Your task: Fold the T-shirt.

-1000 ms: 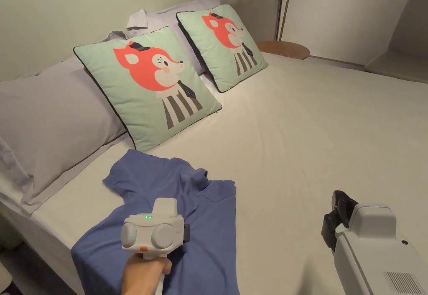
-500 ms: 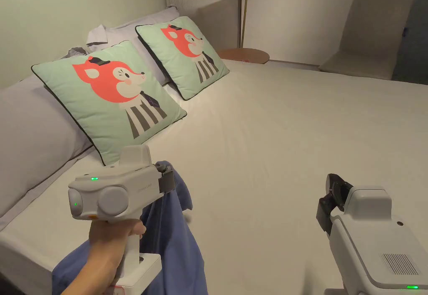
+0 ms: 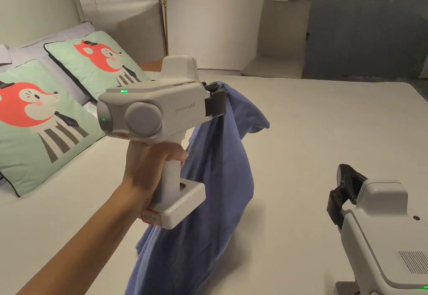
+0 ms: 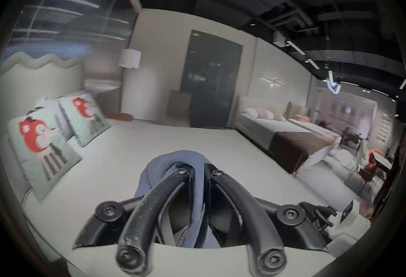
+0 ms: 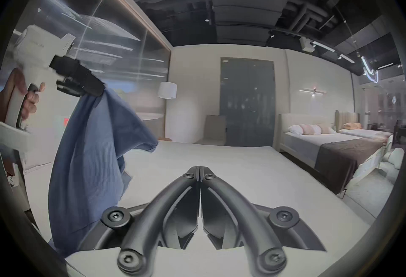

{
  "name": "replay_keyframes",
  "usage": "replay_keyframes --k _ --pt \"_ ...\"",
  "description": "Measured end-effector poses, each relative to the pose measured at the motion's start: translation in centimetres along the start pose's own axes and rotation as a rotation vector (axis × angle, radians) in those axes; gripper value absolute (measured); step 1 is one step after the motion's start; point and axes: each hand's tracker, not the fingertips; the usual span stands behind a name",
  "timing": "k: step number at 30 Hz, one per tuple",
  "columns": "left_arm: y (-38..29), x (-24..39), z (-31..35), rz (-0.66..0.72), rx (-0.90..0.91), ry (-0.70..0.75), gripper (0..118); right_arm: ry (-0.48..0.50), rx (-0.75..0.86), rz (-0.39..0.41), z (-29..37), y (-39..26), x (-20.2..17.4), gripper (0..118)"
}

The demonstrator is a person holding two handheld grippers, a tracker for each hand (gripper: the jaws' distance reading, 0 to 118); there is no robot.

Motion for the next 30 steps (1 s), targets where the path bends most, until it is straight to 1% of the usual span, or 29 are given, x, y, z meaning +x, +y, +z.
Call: replay_keyframes --k 4,8,10,13,18,20,21,22,24,26,27,28,29,30 --pt "-0.6 4.4 -3.5 -0.007 -0.022 -0.111 4 -0.078 0.005 0.012 2.4 0.5 2.9 1" --pt "-3.1 7.5 -6.5 0.066 -0.074 -0.219 4 -0.143 -0.002 0.030 3.9 0.6 5.3 1" --pt "-5.2 8.4 -7.9 0.073 -0.118 -0.232 4 -0.166 -0.009 0.032 4.4 0.6 6.2 1" --pt "-9.4 9.0 -10.0 0.088 -0.239 -0.257 4 -0.198 -0.021 0.032 5.0 0.3 7.1 1" --pt "-19.2 8.3 -13.2 0.074 -0.496 -0.230 4 -0.214 -0.053 0.023 5.1 -0.6 7.5 1" --pt "-22.6 7.7 -14.1 0.170 -0.609 -0.238 4 -0.210 -0.068 0.018 5.1 -1.0 7.3 1" --pt "-24.2 7.4 -14.3 0.180 -0.641 -0.236 4 -0.208 -0.074 0.014 4.9 -1.2 7.3 1" --pt "-25.7 7.4 -14.5 0.143 -0.651 -0.195 4 -0.206 -0.080 0.010 4.8 -1.4 7.2 1" --pt "-28.2 7.4 -14.8 0.015 -0.704 -0.106 4 -0.200 -0.090 0.005 4.9 -1.7 6.9 1" --pt "-29.9 7.6 -14.7 -0.074 -0.743 -0.074 5 -0.194 -0.100 0.003 4.7 -1.9 6.8 1" --pt "-30.3 7.5 -14.4 -0.087 -0.706 -0.085 6 -0.191 -0.105 0.002 4.7 -2.0 6.7 1" --pt "-30.1 7.5 -14.0 -0.082 -0.671 -0.104 9 -0.190 -0.106 0.002 4.7 -2.0 6.6 1" --pt "-29.4 7.5 -13.7 -0.060 -0.670 -0.093 17 -0.189 -0.108 0.004 4.6 -2.0 6.7 1" --pt "-29.1 7.6 -13.7 -0.057 -0.665 -0.091 43 -0.188 -0.109 0.006 4.7 -2.0 6.6 1"
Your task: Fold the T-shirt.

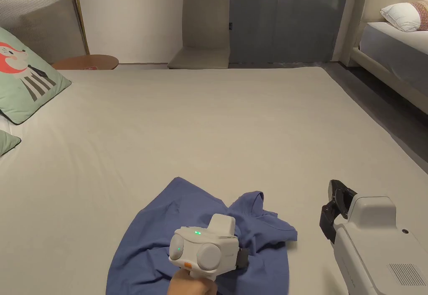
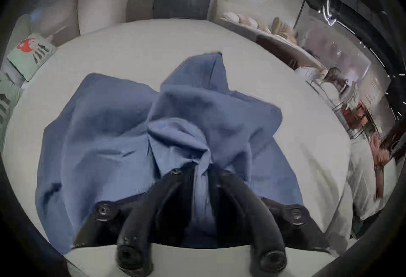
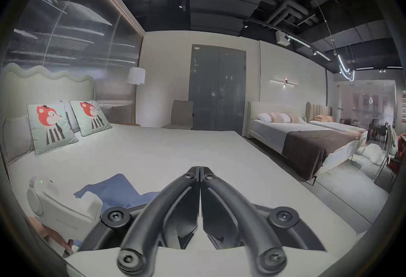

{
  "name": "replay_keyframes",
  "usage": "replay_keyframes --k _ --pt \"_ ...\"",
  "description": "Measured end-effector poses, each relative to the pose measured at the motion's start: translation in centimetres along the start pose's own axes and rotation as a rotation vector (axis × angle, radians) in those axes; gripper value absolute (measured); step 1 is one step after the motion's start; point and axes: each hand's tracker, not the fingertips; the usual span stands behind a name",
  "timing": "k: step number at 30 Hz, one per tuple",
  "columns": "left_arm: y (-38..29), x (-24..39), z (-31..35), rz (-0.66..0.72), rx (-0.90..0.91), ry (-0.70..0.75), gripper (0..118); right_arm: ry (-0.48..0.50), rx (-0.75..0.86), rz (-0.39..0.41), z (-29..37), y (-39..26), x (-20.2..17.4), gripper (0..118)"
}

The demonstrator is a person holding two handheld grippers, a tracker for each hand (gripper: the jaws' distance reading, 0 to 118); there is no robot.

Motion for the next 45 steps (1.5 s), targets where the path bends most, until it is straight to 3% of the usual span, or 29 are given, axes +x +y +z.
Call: replay_keyframes --k 2,6,8,15,18,22,23,25,26,27,28,34,45 --pt "0.6 -0.1 1.0 -0.005 0.019 -0.004 91 0.002 0.002 0.000 0.1 0.2 -0.2 1" --pt "1.9 -0.4 5.5 0.003 0.214 0.011 110 0.004 0.019 -0.003 0.3 0.8 -0.5 1" --pt "2.6 -0.8 8.5 0.002 0.295 0.019 109 0.006 0.031 -0.007 0.1 1.0 -0.5 1" --pt "2.8 -4.0 17.8 -0.015 0.664 0.258 109 0.019 0.079 -0.005 0.1 2.1 -1.2 1" --pt "2.1 -6.0 19.8 -0.018 0.754 0.421 109 0.024 0.091 -0.005 0.2 2.7 -1.8 1" --pt "0.5 -8.5 21.3 -0.033 0.804 0.515 108 0.037 0.097 -0.004 0.2 3.2 -2.6 1" --pt "0.0 -9.0 21.6 -0.020 0.806 0.532 106 0.045 0.099 -0.003 0.5 3.4 -2.9 1" --pt "-0.7 -10.0 22.0 0.001 0.816 0.530 86 0.052 0.100 0.000 0.4 3.5 -3.4 1" --pt "-1.0 -10.4 22.3 0.021 0.825 0.525 67 0.059 0.101 0.000 0.4 3.5 -3.5 1" --pt "-1.3 -10.8 22.5 0.031 0.828 0.516 28 0.063 0.101 0.001 0.4 3.5 -3.7 1" --pt "-1.3 -11.1 22.6 0.044 0.825 0.513 0 0.064 0.101 0.003 0.4 3.5 -3.9 1" --pt "-1.5 -11.7 22.5 0.044 0.764 0.492 0 0.081 0.098 0.004 0.2 3.5 -4.4 1" --pt "-4.6 -13.1 17.8 0.222 0.241 0.344 0 0.084 0.067 0.010 -0.2 2.7 -4.3 1"
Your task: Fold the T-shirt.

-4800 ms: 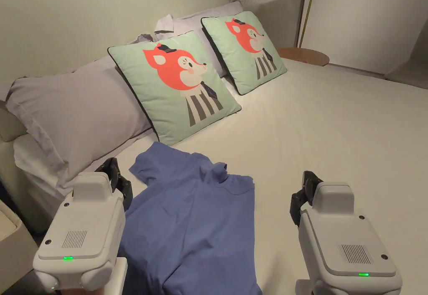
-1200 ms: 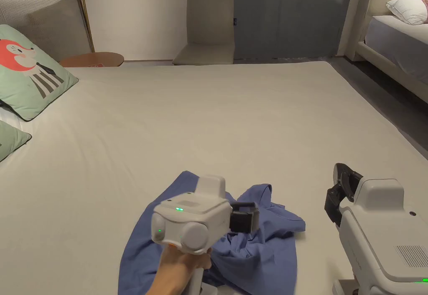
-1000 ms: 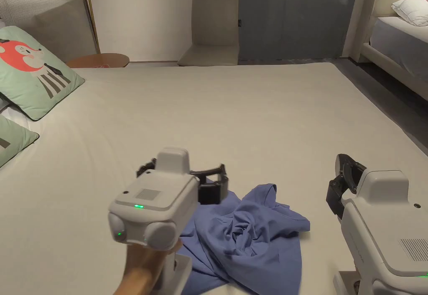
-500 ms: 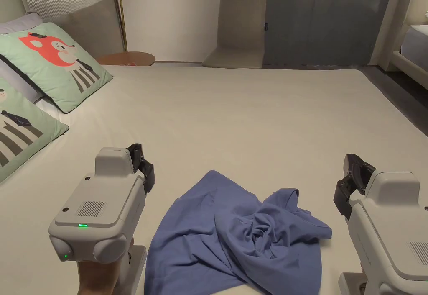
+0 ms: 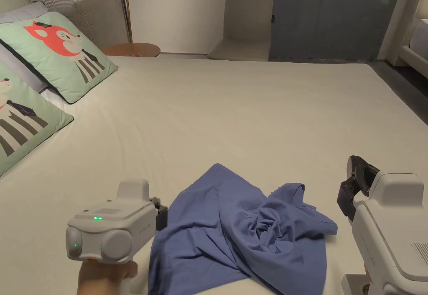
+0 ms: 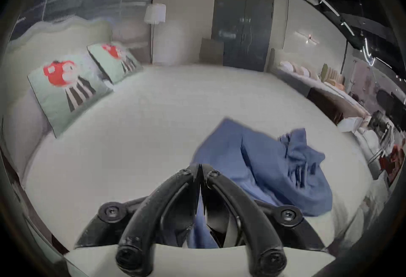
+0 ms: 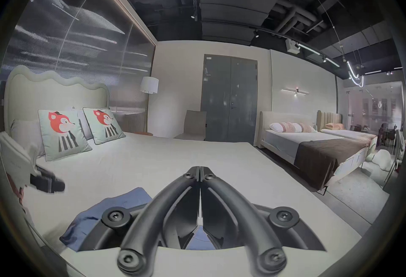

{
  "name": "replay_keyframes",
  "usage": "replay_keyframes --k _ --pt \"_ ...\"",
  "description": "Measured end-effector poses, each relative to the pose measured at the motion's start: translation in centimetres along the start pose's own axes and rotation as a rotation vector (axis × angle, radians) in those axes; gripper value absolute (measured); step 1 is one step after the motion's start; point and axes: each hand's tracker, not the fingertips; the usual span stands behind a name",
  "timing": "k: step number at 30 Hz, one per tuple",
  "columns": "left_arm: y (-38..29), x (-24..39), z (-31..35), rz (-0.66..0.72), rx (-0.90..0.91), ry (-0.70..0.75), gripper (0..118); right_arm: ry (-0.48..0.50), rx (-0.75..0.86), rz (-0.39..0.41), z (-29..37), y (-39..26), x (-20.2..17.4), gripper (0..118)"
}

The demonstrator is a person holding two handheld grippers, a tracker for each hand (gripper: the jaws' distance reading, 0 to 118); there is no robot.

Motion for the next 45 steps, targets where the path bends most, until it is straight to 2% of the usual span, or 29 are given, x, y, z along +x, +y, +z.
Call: replay_keyframes --k 5,6,7,8,9,10,11,12,14,15,16,17,20,21,23,24,28,32,33,34,35,36,37,38,39,45 --pt "-3.7 -0.1 -1.8 0.051 -0.172 -0.066 1 -0.002 -0.020 -0.006 -0.5 -1.2 0.4 1" --pt "-4.5 -0.1 -2.1 0.058 -0.185 -0.055 9 -0.001 -0.025 -0.007 -0.4 -1.4 0.4 1" --pt "-5.1 -0.1 -2.3 0.053 -0.203 -0.047 21 0.000 -0.030 -0.005 -0.5 -1.5 0.4 1" --pt "-5.6 -0.1 -2.5 0.057 -0.208 -0.042 39 0.001 -0.036 -0.004 -0.6 -1.7 0.5 1" --pt "-6.1 0.0 -2.6 0.066 -0.216 -0.033 67 0.003 -0.042 -0.005 -0.6 -1.8 0.5 1" --pt "-6.4 0.0 -2.7 0.067 -0.231 -0.026 84 0.005 -0.045 -0.006 -0.3 -1.7 0.4 1" --pt "-6.9 0.0 -2.7 0.072 -0.239 -0.020 96 0.006 -0.050 -0.005 -0.3 -1.8 0.3 1" --pt "-7.3 0.1 -2.6 0.076 -0.243 -0.016 97 0.008 -0.055 -0.004 -0.3 -1.9 0.3 1" --pt "-7.7 0.3 -2.6 0.075 -0.244 -0.018 94 0.010 -0.062 -0.003 -0.3 -2.2 0.6 1" --pt "-7.9 0.6 -2.5 0.064 -0.254 -0.016 83 0.012 -0.066 -0.004 -0.3 -2.3 0.6 1" --pt "-8.1 0.9 -2.6 0.057 -0.258 -0.011 65 0.014 -0.069 -0.004 -0.4 -2.4 0.7 1" --pt "-8.3 1.2 -2.7 0.044 -0.266 -0.009 40 0.015 -0.072 -0.004 -0.4 -2.4 0.7 1" --pt "-9.5 1.9 -4.0 0.013 -0.300 -0.002 16 0.017 -0.079 -0.008 -0.4 -2.5 0.6 1" --pt "-9.7 2.1 -3.9 0.012 -0.285 0.005 11 0.017 -0.082 -0.009 -0.4 -2.6 0.6 1" --pt "-9.4 2.2 -3.8 0.020 -0.287 0.009 9 0.018 -0.089 -0.013 -0.2 -2.6 0.5 1" --pt "-9.2 1.9 -3.8 0.075 -0.285 -0.013 2 0.020 -0.095 -0.017 -0.3 -2.7 0.5 1" --pt "-8.7 1.0 -2.9 0.117 -0.272 -0.046 1 0.020 -0.139 -0.050 -0.8 -3.5 1.1 1" --pt "-6.9 1.3 -0.1 0.070 -0.173 -0.088 1 0.019 -0.260 -0.098 -2.8 -4.3 2.1 2" --pt "-6.4 1.3 0.3 0.067 -0.174 -0.095 1 0.015 -0.310 -0.101 -3.7 -4.6 2.3 5" --pt "-5.9 1.3 0.7 0.069 -0.161 -0.104 1 0.014 -0.354 -0.107 -4.9 -5.0 2.8 16" --pt "-5.4 1.2 0.9 0.072 -0.142 -0.119 1 0.022 -0.397 -0.121 -6.1 -5.4 3.1 40" --pt "-5.0 1.1 1.0 0.072 -0.143 -0.126 1 0.035 -0.451 -0.129 -7.3 -5.9 3.4 74" --pt "-4.7 1.1 1.0 0.075 -0.138 -0.129 1 0.049 -0.501 -0.141 -8.5 -6.4 3.6 90" --pt "-4.5 0.9 0.9 0.081 -0.134 -0.135 1 0.056 -0.546 -0.146 -9.9 -7.5 4.4 101" --pt "-4.3 0.7 0.6 0.088 -0.142 -0.141 1 0.063 -0.588 -0.153 -11.0 -8.1 4.6 105" --pt "-4.5 -0.4 -1.6 0.149 -0.185 -0.149 1 0.089 -0.784 -0.164 -16.2 -11.9 5.5 102"
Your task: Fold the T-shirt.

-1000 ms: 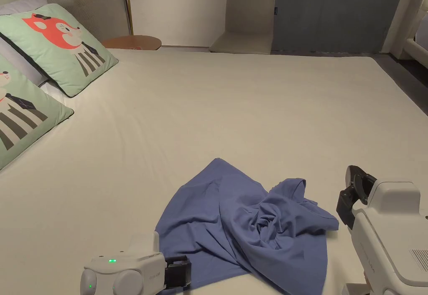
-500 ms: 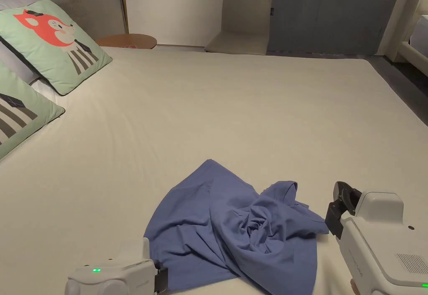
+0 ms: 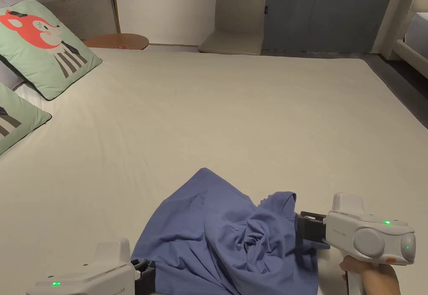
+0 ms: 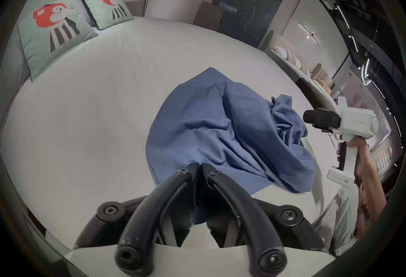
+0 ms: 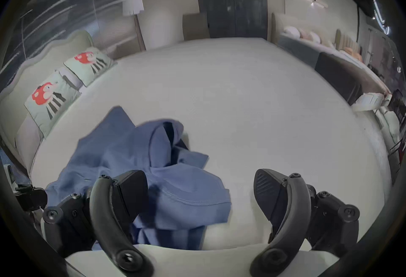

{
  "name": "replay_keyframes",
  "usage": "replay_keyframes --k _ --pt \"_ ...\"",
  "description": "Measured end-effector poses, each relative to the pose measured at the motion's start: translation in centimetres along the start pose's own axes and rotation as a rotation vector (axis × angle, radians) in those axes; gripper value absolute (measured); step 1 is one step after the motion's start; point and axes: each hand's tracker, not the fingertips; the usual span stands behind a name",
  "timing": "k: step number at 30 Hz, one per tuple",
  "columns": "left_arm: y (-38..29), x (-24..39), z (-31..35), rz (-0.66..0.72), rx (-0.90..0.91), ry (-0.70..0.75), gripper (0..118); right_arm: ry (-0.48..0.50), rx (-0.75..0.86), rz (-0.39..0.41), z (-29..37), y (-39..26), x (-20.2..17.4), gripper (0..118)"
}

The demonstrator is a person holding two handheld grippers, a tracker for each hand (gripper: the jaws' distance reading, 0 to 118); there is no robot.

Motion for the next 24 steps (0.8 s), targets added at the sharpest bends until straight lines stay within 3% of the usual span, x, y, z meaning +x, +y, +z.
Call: replay_keyframes --k 5,8,9,10,24 --pt "0.3 -0.5 -1.9 0.022 -0.036 0.002 1 0.037 -0.055 -0.020 -1.6 -0.5 0.5 89" --pt "0.4 -0.6 -2.6 0.027 -0.050 0.003 1 0.047 -0.057 -0.017 -1.4 -0.7 0.4 45" --pt "0.4 -0.6 -2.6 0.028 -0.052 0.003 1 0.036 -0.039 -0.010 -0.5 -0.6 -0.2 13" --pt "0.4 -0.6 -2.5 0.029 -0.053 0.001 1 0.009 -0.017 -0.005 0.5 -0.4 -0.2 3" --pt "6.7 -0.9 2.0 0.033 0.143 -0.016 1 -0.062 0.332 0.137 10.7 6.8 -1.0 3"
